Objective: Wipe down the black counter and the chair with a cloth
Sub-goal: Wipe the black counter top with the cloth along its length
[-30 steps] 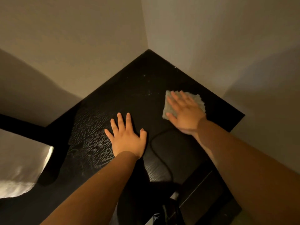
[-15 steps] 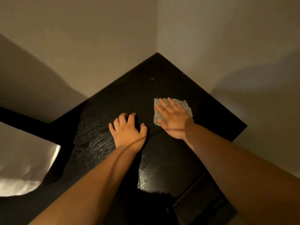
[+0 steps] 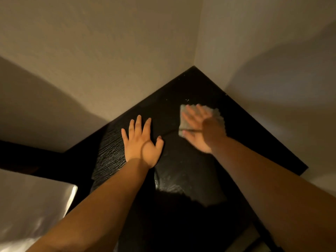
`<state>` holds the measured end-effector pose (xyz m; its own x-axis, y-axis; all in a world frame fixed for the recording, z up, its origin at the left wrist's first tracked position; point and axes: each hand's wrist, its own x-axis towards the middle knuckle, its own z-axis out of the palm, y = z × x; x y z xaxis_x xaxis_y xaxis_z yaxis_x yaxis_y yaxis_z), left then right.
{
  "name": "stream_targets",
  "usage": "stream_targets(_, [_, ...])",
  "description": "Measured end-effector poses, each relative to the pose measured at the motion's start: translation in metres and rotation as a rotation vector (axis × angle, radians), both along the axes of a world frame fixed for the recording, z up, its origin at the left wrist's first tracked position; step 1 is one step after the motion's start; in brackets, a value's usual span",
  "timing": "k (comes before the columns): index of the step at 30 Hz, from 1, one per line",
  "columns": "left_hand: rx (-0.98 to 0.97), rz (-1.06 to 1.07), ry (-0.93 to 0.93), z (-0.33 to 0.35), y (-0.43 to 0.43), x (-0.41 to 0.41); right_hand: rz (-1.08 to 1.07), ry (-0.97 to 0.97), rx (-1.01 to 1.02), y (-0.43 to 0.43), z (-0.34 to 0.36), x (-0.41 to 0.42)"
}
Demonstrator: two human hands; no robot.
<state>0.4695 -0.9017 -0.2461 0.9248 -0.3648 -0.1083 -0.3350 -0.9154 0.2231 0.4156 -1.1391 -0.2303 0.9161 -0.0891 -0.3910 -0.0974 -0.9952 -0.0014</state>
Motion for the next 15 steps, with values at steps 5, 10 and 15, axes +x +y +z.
stream_targets(5, [0.042, 0.0, -0.008, 0.0, -0.001, 0.002, -0.275, -0.096, 0.071, 0.01, -0.004, 0.031])
stream_targets(10, [0.009, 0.011, 0.033, 0.003, 0.0, 0.005, 0.053, -0.164, 0.199, 0.067, -0.009, 0.009])
stream_targets(15, [-0.024, 0.036, 0.018, 0.002, 0.0, 0.005, -0.007, -0.106, 0.041, 0.011, -0.006, 0.042])
